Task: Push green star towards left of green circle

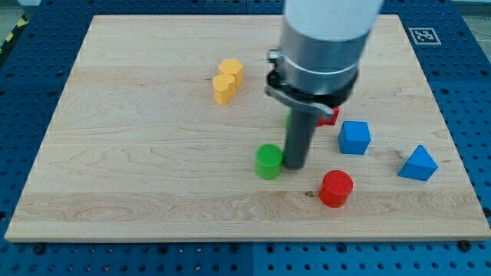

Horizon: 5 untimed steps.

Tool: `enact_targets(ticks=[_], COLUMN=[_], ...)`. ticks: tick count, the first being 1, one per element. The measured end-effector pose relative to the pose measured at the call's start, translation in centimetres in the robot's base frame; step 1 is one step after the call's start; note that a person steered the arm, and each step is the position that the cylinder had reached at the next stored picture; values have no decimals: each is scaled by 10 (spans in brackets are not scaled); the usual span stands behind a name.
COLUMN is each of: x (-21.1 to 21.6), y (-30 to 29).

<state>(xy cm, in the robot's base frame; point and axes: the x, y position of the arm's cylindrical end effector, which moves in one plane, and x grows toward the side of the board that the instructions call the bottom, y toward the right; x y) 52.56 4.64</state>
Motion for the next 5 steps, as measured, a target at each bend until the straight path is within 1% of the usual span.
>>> enact_targets(ticks=[1, 2, 3, 5], x=[0, 0, -2, -17], y=[-30, -36, -23, 38])
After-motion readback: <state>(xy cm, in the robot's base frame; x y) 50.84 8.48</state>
